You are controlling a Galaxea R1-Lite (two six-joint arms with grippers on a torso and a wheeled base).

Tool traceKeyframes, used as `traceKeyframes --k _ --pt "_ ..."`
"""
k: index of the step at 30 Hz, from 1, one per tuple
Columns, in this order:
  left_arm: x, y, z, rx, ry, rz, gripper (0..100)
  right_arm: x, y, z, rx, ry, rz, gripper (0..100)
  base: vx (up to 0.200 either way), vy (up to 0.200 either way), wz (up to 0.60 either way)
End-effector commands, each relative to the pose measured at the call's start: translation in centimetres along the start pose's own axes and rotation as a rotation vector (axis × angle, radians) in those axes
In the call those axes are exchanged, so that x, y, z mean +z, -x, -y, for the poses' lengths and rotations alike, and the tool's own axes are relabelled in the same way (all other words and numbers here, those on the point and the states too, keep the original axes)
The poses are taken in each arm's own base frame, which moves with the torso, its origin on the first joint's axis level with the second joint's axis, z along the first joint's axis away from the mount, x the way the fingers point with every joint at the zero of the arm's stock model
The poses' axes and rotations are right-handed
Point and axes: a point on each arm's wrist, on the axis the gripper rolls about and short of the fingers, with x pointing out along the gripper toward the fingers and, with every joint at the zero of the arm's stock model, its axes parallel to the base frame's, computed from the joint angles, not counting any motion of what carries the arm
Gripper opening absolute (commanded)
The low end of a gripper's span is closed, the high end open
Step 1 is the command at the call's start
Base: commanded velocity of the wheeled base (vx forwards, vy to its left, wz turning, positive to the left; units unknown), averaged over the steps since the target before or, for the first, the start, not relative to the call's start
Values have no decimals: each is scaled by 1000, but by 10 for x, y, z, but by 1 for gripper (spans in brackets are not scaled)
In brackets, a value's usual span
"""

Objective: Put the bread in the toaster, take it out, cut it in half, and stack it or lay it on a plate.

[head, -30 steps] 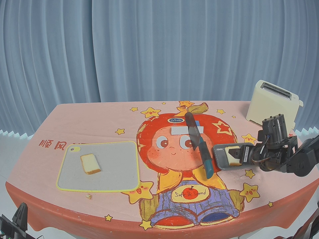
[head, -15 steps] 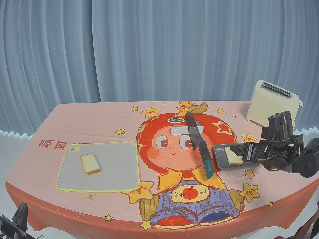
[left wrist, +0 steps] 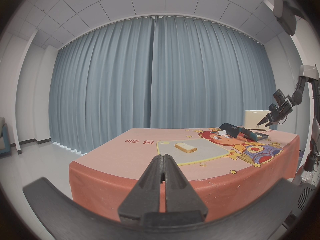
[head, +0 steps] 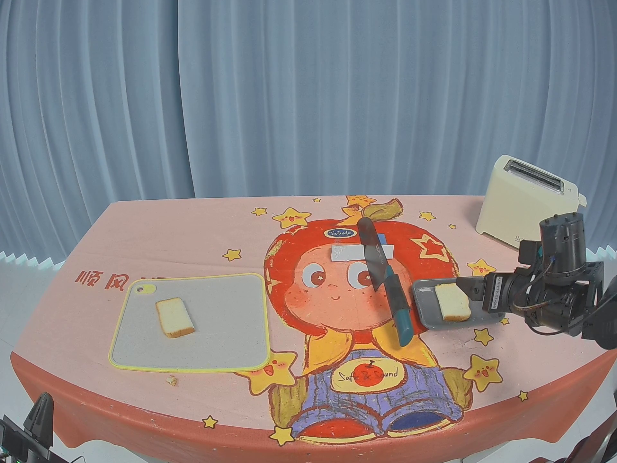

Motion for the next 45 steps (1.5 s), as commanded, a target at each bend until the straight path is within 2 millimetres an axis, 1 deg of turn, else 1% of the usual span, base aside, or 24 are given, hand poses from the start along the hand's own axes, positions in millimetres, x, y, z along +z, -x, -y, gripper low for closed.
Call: traceKeyframes --k 1,7,17,24,36,40,41,45 --pt "-5 0 0 0 0 -1 0 6 21 4 35 12 91 100 0 0 0" --pt "-5 0 0 0 0 -1 0 12 35 6 66 23 197 100 0 0 0" --pt "-5 0 0 1 0 -1 0 18 49 8 84 30 259 100 0 0 0" --pt "-5 0 0 0 0 -1 0 17 47 10 66 52 254 100 0 0 0" --pt "-5 0 0 0 0 -1 0 7 48 14 56 60 227 100 0 0 0" --pt "-5 0 0 1 0 -1 0 6 53 20 48 44 258 100 0 0 0" --pt "-5 0 0 0 0 -1 0 5 52 26 28 27 282 100 0 0 0" --pt "-5 0 0 0 0 -1 0 4 53 40 -5 -13 362 100 0 0 0"
